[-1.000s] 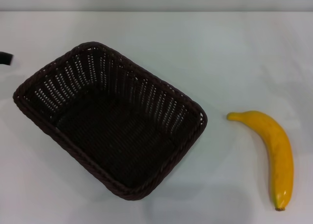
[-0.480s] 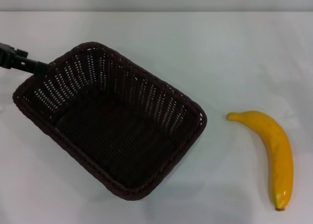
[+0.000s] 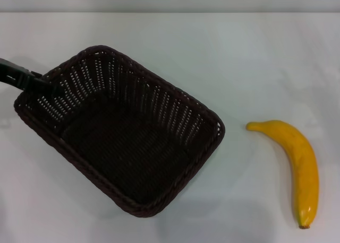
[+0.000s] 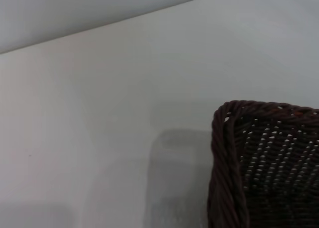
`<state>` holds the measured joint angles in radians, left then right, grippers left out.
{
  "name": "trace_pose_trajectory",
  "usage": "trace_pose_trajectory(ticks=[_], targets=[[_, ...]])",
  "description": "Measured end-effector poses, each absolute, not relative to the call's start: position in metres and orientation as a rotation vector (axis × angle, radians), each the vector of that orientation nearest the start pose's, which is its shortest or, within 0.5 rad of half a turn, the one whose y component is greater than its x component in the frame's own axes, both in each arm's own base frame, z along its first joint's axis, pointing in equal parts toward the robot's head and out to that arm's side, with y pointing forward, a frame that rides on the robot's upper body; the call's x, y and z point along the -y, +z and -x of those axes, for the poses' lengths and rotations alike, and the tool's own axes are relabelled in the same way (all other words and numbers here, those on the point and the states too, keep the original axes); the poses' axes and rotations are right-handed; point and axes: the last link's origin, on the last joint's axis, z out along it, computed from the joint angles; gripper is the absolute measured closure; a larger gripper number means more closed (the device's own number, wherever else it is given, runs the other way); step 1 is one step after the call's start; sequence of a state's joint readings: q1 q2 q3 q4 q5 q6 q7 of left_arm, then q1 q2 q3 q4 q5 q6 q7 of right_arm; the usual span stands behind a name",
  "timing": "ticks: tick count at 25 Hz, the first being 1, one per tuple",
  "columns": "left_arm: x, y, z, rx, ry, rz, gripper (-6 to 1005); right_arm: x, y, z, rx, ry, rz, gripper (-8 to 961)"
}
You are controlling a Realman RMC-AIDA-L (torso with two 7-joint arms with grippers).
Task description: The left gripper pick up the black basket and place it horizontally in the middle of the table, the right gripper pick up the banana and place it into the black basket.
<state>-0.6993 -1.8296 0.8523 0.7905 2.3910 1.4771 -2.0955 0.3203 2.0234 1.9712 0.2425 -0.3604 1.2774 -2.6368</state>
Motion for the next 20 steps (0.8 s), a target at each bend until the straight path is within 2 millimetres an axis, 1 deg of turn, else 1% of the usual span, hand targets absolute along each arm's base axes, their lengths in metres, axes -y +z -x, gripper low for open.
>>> trace_pose_trajectory(ticks=[9,15,20], targets=[[-0.399,0.087,0.273,1.038,0.083,2.568,218,-0.317,0.059,-0.354,-0.519,0.861,1.536,110],[-0.399,0.079,0.272,1.045,0.080,2.584,223,-0.317,0.059,-0.354,-0.518,0.861,1.536,110],[-0.400,0.081,0.272,1.041,0.083,2.583,468,-0.317,0.059,-0.354,-0.516,0.863,1.536,110]])
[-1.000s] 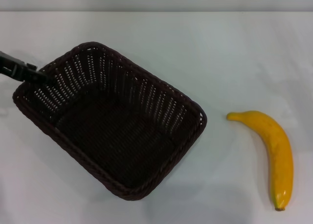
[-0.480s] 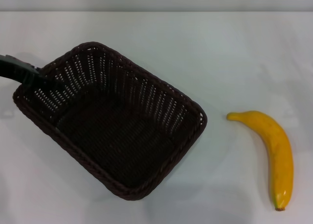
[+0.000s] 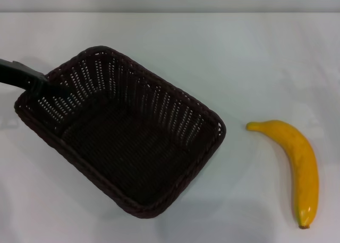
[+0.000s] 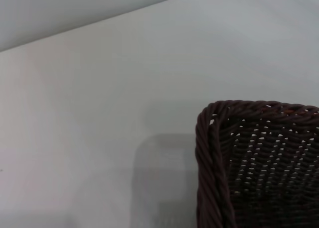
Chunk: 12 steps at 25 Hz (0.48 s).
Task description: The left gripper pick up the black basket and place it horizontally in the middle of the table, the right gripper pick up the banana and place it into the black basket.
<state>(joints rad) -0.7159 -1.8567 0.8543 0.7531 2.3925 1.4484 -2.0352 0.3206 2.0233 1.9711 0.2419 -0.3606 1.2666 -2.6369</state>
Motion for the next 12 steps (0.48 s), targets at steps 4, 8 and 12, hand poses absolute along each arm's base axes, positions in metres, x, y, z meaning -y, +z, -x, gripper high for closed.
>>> trace_pose_trajectory(ticks=[4,8,12], targets=[[-0.4000,0.0803,0.2710,1.046,0.081,2.583,603,-0.3173,0.0600,-0.3527,-0.510,0.868,1.536,110],[-0.3991,0.0777,0.2678,1.064,0.054,2.581,735,-0.3172,0.0606,-0.3523,-0.506,0.871,1.536,110],[-0.3987,0.0772,0.2622,1.142,-0.035,2.530,832,-0.3163,0.0619,-0.3535,-0.505,0.869,1.535,110]])
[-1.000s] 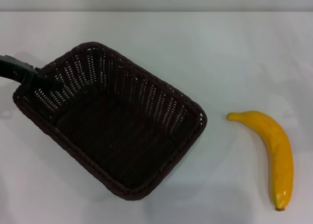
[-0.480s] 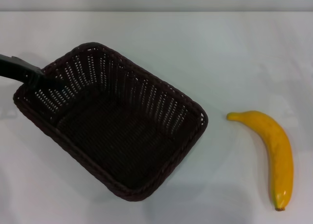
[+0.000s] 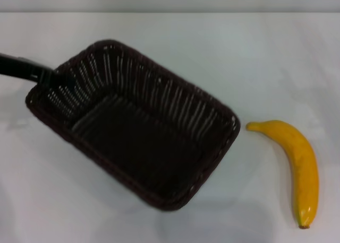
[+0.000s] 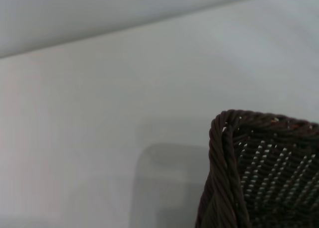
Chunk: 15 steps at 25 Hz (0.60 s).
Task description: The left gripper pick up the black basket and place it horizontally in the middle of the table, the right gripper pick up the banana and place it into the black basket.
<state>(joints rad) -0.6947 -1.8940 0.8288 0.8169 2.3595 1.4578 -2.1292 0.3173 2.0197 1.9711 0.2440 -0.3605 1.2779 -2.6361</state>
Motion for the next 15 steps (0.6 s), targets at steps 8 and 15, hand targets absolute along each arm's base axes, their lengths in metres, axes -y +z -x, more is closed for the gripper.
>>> trace_pose_trajectory(ticks=[8,15], targets=[[-0.400,0.074,0.239,1.366,-0.233,2.393,829,-0.313,0.067,-0.354,-0.482,0.874,1.529,109],[-0.398,0.059,0.222,1.547,-0.301,2.293,826,-0.308,0.072,-0.359,-0.476,0.859,1.518,109]])
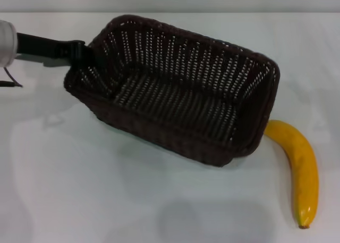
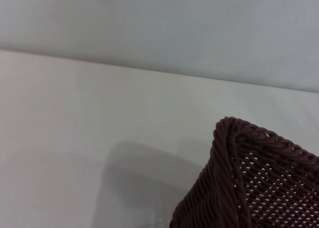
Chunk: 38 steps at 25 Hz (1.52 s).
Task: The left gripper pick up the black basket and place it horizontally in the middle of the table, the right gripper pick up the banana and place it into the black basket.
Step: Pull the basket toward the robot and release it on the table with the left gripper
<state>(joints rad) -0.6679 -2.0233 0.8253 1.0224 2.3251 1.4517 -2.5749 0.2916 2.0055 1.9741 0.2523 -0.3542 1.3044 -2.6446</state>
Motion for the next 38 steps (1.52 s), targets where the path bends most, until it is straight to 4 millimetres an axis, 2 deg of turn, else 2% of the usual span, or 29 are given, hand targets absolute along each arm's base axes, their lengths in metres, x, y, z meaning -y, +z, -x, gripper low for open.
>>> trace_pose_trajectory(ticks=[6,11,17,26,38], targets=[[-0.394,0.049,0.225,1.668,-0.304,2.179,824,-0.303,0.076,-0.363,-0.461,0.853,1.513,109],[-0.386,0.053,0.235,1.654,-0.268,2.066,823,-0.297,0.082,-0.366,-0.451,0.849,1.501,109],[-0.372,0.047,0.239,1.636,-0.262,1.961,820,-0.291,0.087,-0.370,-0.443,0.851,1.480,109],[-0.363,0.017,0.233,1.670,-0.225,1.998,817,-0.284,0.090,-0.371,-0.429,0.856,1.473,109],[-0.353,0.018,0.230,1.678,-0.261,2.072,813,-0.273,0.096,-0.375,-0.413,0.862,1.441,110]])
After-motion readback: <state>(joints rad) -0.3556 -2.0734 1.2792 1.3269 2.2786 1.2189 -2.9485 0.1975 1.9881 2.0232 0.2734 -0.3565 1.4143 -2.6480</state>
